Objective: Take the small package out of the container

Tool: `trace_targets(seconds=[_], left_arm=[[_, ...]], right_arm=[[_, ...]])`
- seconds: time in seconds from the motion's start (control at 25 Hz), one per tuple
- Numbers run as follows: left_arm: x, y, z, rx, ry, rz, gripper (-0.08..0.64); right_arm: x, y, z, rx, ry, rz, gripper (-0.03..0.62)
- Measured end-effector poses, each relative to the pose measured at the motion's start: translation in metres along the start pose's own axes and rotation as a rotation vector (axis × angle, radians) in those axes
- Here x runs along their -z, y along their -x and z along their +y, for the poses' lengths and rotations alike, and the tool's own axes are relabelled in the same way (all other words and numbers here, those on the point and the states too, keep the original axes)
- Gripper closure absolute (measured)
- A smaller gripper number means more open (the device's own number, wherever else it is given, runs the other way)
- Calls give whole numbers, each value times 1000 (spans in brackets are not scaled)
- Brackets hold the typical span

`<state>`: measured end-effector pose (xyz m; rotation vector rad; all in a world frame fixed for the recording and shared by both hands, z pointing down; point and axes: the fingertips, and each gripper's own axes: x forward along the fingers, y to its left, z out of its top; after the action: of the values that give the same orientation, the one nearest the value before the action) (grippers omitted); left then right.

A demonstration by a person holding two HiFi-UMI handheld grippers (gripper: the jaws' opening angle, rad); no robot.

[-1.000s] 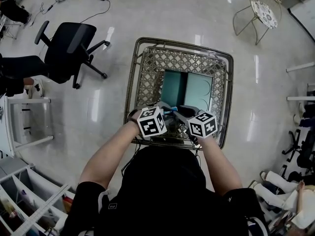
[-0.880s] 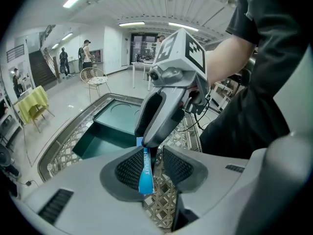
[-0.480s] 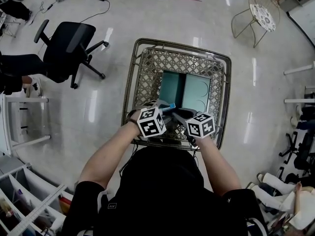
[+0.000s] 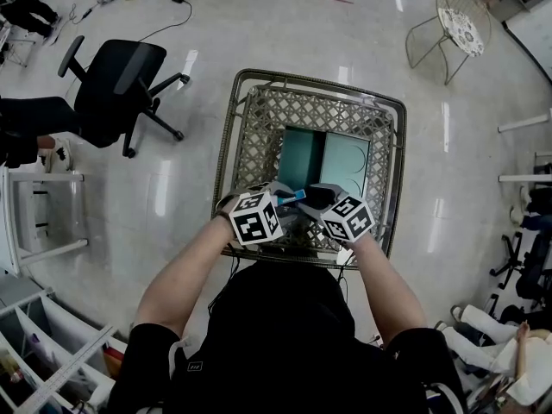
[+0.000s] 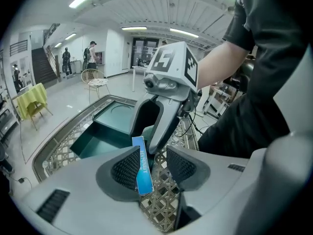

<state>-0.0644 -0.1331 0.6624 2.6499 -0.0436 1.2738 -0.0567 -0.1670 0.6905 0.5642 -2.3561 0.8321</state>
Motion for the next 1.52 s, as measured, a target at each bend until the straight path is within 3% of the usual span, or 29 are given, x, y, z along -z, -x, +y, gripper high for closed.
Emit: trace_targets(seconds=[0.32,0.48,0.6,0.68,0.84,0.96,1.32,1.52], left_arm=[[-3,1,-5,46,-24,-21,393],[-1,0,-4,38,-30,-21,393],[-1,1,-2,33,-23,-27,393],[-2,2,-3,29,-18,-27,393],[-9,13,-11,13,-30,-46,393],[-32,32,-6,-46,-45,-104,393],[-75,92,-4,-185,-28,-257,393],[-85,115,1,-264,36,-309,393]], right_arm=[[4,-25,12,-107,219,78,356],[8,-39,15,-89,311,110,400],[9,-41,20,-89,315,116,424],[11,-39,25,-86,330,133,481],[7,-29,34,-47,400,162,501],[-14,-4,34,3,382,112,505],[-57,87,30,110,127,-161,508],[-70,130,29,164,129,-238,508]])
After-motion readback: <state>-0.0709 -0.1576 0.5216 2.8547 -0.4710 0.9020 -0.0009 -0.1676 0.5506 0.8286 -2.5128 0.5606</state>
